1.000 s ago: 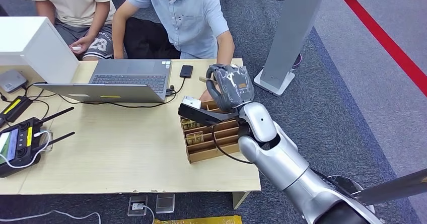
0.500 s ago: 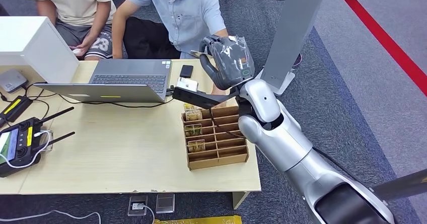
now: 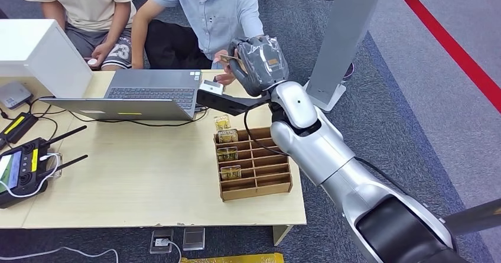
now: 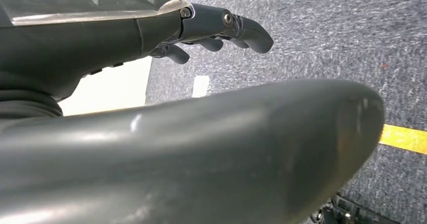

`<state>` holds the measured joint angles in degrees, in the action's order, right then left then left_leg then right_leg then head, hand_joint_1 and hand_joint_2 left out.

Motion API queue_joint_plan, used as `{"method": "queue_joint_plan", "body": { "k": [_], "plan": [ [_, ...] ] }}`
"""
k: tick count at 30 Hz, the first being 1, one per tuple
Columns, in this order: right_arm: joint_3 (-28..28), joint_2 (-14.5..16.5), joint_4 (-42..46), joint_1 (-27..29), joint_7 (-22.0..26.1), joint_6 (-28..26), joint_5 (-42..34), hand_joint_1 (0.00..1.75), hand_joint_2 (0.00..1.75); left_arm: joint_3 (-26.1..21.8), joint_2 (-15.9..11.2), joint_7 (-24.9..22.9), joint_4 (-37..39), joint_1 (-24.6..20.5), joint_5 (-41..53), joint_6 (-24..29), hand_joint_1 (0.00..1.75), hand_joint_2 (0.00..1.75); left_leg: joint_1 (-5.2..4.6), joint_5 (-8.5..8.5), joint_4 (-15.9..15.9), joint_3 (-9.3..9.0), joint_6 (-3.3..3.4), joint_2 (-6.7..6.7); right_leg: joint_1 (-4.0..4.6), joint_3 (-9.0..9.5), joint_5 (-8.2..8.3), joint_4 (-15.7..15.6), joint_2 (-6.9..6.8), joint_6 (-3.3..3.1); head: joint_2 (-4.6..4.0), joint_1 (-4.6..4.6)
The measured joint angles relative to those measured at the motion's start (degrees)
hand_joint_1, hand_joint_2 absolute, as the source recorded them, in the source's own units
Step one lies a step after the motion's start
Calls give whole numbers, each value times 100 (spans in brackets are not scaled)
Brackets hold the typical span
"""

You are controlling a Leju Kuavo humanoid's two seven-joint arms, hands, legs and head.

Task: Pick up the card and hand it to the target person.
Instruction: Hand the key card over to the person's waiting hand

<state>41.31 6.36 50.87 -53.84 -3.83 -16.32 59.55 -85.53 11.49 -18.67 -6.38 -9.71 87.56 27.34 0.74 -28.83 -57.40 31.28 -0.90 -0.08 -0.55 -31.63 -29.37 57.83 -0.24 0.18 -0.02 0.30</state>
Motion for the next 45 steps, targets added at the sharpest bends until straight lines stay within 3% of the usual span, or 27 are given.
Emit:
{"method": "queue_joint_plan", "body": {
  "k": [5,7,10,11,20,27,36,45],
  "plan": [
    [39,158,-364,-106,46,-11,43,175,175,0,13,-60,0,0,-5,39,0,0,0,0,0,0,0,0,0,-1,0,0,0,0,0,-1],
    [64,215,-505,-146,45,-9,97,164,175,-1,18,-61,0,-1,-4,43,0,0,0,0,0,0,0,0,0,-1,0,0,0,0,0,-1],
    [96,286,-681,-180,43,17,132,35,175,-2,22,-59,0,-1,4,49,0,0,0,0,0,0,0,0,0,-1,0,0,0,0,0,1],
    [103,309,-735,-184,62,30,95,0,175,-2,24,-58,0,-1,5,56,0,0,0,0,0,0,0,0,0,-1,0,0,0,0,0,1],
    [79,449,-913,-127,380,428,-860,0,175,-5,64,-54,0,-2,-119,157,0,0,0,0,0,-1,0,1,0,-3,0,0,1,0,0,0],
    [-44,272,-300,187,333,1068,-2466,0,175,-7,80,-30,0,3,-355,243,0,0,0,0,0,-3,0,1,0,-4,0,-2,1,0,0,-1],
    [-227,-360,1462,912,-156,1340,-4409,0,175,-7,128,-114,0,9,-533,449,0,0,0,-1,-1,-4,1,2,0,-5,0,-4,2,0,0,-1],
    [-396,-1349,3604,1782,-689,1128,-5561,0,175,-7,147,53,0,15,-734,456,0,0,0,-2,-2,-5,1,3,0,-4,0,-7,3,0,0,3]
  ]
}}
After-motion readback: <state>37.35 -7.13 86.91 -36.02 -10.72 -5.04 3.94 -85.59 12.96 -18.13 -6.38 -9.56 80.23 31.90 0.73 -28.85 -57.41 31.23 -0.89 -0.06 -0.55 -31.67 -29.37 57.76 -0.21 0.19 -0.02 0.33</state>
